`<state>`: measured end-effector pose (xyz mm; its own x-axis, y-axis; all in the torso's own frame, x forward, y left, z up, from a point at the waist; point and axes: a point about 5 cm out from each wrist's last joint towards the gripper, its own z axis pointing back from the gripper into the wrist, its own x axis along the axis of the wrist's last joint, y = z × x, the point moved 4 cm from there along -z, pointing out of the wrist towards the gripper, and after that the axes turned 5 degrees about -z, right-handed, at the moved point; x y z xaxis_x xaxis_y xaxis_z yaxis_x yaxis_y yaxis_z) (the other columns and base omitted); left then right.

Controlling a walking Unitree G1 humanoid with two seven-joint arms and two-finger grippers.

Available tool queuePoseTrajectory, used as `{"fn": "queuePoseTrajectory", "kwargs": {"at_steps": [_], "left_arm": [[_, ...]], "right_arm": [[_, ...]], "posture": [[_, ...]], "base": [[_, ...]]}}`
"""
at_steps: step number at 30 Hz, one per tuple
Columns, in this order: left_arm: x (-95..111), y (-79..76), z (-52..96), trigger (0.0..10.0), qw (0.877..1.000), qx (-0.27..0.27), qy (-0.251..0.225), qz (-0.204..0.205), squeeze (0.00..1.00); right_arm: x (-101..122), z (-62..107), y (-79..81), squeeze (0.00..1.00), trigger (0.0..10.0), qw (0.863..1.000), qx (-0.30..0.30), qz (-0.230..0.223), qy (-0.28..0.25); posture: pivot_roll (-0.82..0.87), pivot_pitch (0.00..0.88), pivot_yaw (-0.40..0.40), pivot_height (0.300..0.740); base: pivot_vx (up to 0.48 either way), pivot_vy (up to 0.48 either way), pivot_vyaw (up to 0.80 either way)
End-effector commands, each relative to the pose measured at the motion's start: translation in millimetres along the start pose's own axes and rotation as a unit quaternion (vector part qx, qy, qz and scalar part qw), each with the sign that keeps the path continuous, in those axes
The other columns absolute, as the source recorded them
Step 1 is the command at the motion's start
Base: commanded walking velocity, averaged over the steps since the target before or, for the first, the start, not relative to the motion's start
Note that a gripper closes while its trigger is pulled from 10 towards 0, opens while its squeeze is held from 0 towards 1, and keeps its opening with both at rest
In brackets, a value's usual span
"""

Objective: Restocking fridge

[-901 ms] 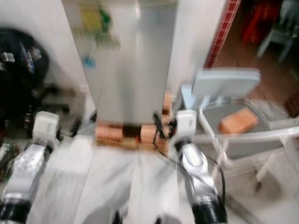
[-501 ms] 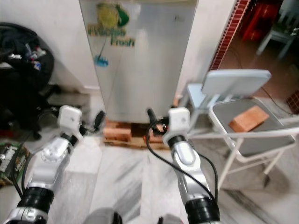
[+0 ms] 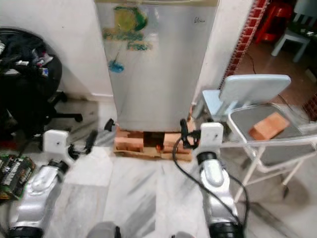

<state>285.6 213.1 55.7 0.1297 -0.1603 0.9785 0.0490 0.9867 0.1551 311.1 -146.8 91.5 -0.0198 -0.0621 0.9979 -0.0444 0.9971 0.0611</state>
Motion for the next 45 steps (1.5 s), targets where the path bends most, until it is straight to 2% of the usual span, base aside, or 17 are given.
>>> {"fn": "queuePoseTrajectory", "kwargs": {"at_steps": [1,3,6,10,13,17,20,31,34,38,45], "left_arm": [[9.1,-9.7,-0.7,10.0,1.0,-0.012,-0.016,-0.007,0.0],[6.9,-15.3,1.5,10.0,1.0,-0.022,-0.014,-0.003,0.0],[9.4,-18.1,1.0,10.0,0.999,-0.036,-0.018,-0.019,0.0],[8.1,-11.9,-1.5,10.0,1.0,-0.027,-0.003,0.003,0.0],[11.2,-10.5,-4.0,10.0,1.0,-0.027,-0.01,-0.001,0.0],[14.6,-11.3,-6.4,10.0,1.0,-0.028,-0.014,-0.002,0.0],[14.8,-11.9,-6.4,10.0,1.0,-0.028,-0.013,-0.002,0.0],[11.9,-14.4,-4.3,10.0,0.999,-0.031,-0.009,-0.006,0.0],[11.8,-14.6,-4.3,10.0,0.999,-0.033,-0.009,-0.005,0.0],[13.0,-14.1,-5.6,10.0,0.999,-0.033,-0.01,-0.006,0.0],[13.5,-12.4,-8.5,10.0,1.0,-0.028,-0.008,-0.004,0.0]], "right_arm": [[1.6,0.1,-10.0,0.0,10.0,1.0,-0.015,0.007,-0.002],[1.3,-0.1,-5.6,0.0,10.0,1.0,0.007,0.003,-0.002],[5.4,-0.8,-4.1,0.0,10.0,1.0,0.004,0.003,-0.009],[4.0,-1.0,-6.3,0.0,10.0,1.0,0.005,0.001,-0.001],[5.7,-0.8,-3.9,0.0,10.0,1.0,0.015,-0.027,-0.004],[5.5,-3.4,3.3,0.0,10.0,0.999,0.031,-0.036,0.005],[8.0,-6.7,6.1,0.0,10.0,0.999,0.04,-0.02,-0.001],[7.3,-8.1,5.1,0.0,10.0,0.999,0.043,-0.028,0.003],[9.3,-7.6,9.3,0.0,10.0,0.998,0.052,-0.035,-0.003],[9.3,-8.6,8.8,0.0,10.0,0.999,0.05,-0.021,-0.001],[9.9,-10.6,9.4,0.0,10.0,0.998,0.056,-0.026,-0.004]], "posture": [[0.09,0.0,-0.008,0.74],[0.1,0.002,-0.012,0.74],[0.1,0.006,-0.014,0.74],[0.1,0.007,-0.013,0.74],[0.1,0.009,-0.013,0.74],[0.1,0.016,-0.013,0.74],[0.1,0.016,-0.014,0.74],[0.11,0.022,-0.015,0.74],[0.11,0.021,-0.013,0.74],[0.11,0.021,-0.011,0.74],[0.12,0.02,-0.015,0.74]], "base": [[0.0,0.0,0.0],[0.0,0.0,0.0],[0.0,0.0,0.0],[0.0,0.0,0.0],[0.0,0.48,0.0],[0.0,0.48,0.0],[0.0,0.48,-0.44],[0.0,0.48,-0.74],[0.0,0.48,0.0],[0.0,0.48,0.0],[0.0,0.48,0.0]]}}
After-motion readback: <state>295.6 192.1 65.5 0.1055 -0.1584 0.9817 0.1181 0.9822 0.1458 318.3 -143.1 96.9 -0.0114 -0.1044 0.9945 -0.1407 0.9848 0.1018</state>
